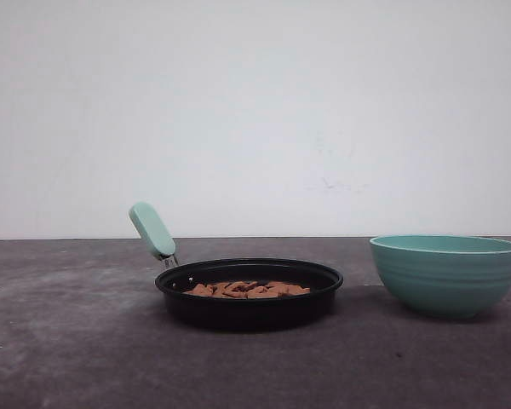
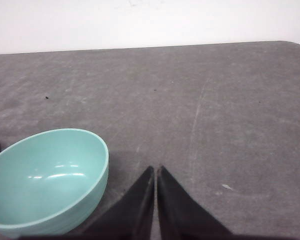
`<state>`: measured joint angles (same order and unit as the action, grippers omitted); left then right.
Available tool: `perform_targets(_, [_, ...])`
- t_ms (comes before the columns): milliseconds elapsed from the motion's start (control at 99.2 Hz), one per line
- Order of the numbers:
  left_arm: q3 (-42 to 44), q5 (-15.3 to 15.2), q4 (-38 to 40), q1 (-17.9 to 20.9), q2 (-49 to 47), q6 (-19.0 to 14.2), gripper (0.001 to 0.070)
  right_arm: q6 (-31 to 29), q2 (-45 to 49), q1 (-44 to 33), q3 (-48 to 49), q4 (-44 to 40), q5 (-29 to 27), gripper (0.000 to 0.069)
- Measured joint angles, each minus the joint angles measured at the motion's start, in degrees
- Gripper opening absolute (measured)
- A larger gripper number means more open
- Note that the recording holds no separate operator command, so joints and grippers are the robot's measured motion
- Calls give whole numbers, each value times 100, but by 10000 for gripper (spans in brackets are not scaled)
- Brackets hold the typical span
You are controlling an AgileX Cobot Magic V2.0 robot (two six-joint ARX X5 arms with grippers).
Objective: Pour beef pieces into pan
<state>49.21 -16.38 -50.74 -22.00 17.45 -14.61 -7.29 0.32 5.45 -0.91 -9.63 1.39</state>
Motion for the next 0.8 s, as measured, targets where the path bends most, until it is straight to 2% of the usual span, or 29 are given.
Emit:
perform_targets(373, [-2, -17, 103, 57, -52, 68, 12, 2, 0, 0, 0, 0, 0, 8])
perform_targets(474, [-299, -22, 1062, 365, -275, 160, 12, 2, 0, 0, 0, 0, 0, 8])
perform_targets(575, [-1093, 24, 2402, 739, -540, 254, 12, 2, 0, 0, 0, 0, 0, 8])
perform_targets(635, [-1683, 190, 3014, 960, -699, 291, 12, 2, 0, 0, 0, 0, 2, 8])
perform_targets(675, [-2118, 420, 3230, 1106, -848, 299, 12, 2, 0, 0, 0, 0, 4, 8])
perform_targets(796, [-3134, 905, 3161, 1375, -1244, 236, 12, 2, -2, 0, 0, 0, 4, 8])
